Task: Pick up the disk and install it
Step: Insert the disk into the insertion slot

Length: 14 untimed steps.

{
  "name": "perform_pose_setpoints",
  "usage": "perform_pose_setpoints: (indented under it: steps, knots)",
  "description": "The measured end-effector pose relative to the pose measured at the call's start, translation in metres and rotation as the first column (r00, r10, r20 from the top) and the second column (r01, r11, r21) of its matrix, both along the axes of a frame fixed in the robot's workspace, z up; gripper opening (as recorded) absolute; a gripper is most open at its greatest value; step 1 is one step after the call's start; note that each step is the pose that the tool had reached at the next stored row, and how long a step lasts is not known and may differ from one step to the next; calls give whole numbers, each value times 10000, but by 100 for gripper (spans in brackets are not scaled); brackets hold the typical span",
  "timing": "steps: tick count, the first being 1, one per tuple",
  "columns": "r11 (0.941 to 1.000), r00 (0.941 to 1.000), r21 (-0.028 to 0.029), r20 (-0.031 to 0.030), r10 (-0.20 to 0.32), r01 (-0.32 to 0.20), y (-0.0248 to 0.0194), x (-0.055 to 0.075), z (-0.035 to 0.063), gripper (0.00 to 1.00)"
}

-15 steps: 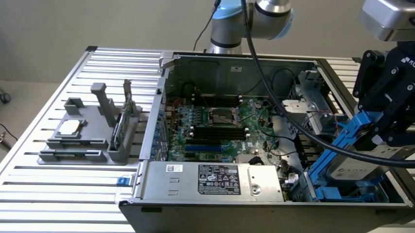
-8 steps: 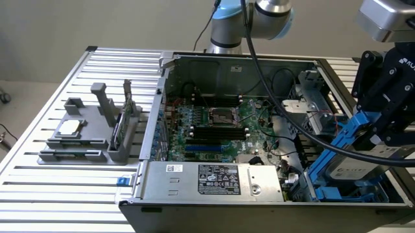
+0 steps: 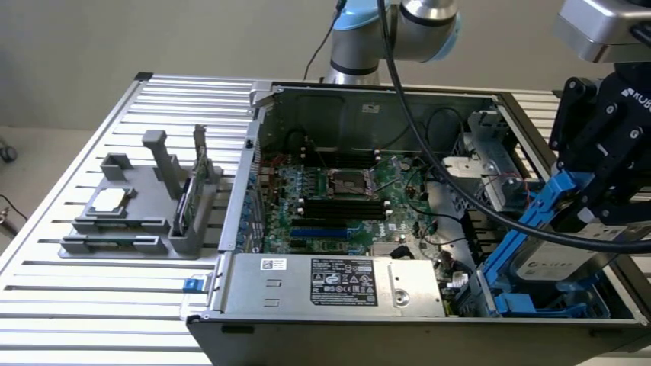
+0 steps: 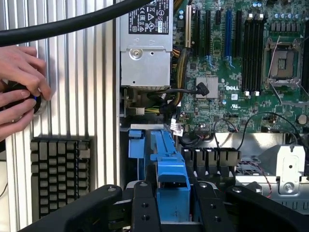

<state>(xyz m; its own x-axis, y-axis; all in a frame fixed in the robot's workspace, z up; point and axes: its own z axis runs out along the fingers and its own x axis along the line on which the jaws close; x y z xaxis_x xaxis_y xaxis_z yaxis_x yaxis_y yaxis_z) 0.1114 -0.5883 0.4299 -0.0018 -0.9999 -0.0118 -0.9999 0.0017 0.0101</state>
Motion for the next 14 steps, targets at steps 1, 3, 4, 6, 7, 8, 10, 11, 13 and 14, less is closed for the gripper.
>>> perform_pose_setpoints:
  steps: [1,3,4,6,7,8,10,11,13,14]
  knots:
    - [10000,10000,0,2,0,0,1,0,-2,33]
    - [10000,10000,0,7,0,0,1,0,-7,33]
    - [10000,10000,1,11,0,0,1,0,-10,33]
    - [10000,10000,1,15,0,0,1,0,-16,33]
    - [10000,10000,-1,17,1,-1,2,0,-19,33]
    - [10000,10000,0,17,0,0,1,0,-22,33]
    - [10000,10000,1,17,0,0,1,0,-31,33]
    - [10000,10000,0,17,0,0,1,0,-36,33]
    - [10000,10000,0,17,1,-1,1,0,-47,33]
    - [10000,10000,0,17,1,-1,1,0,-53,33]
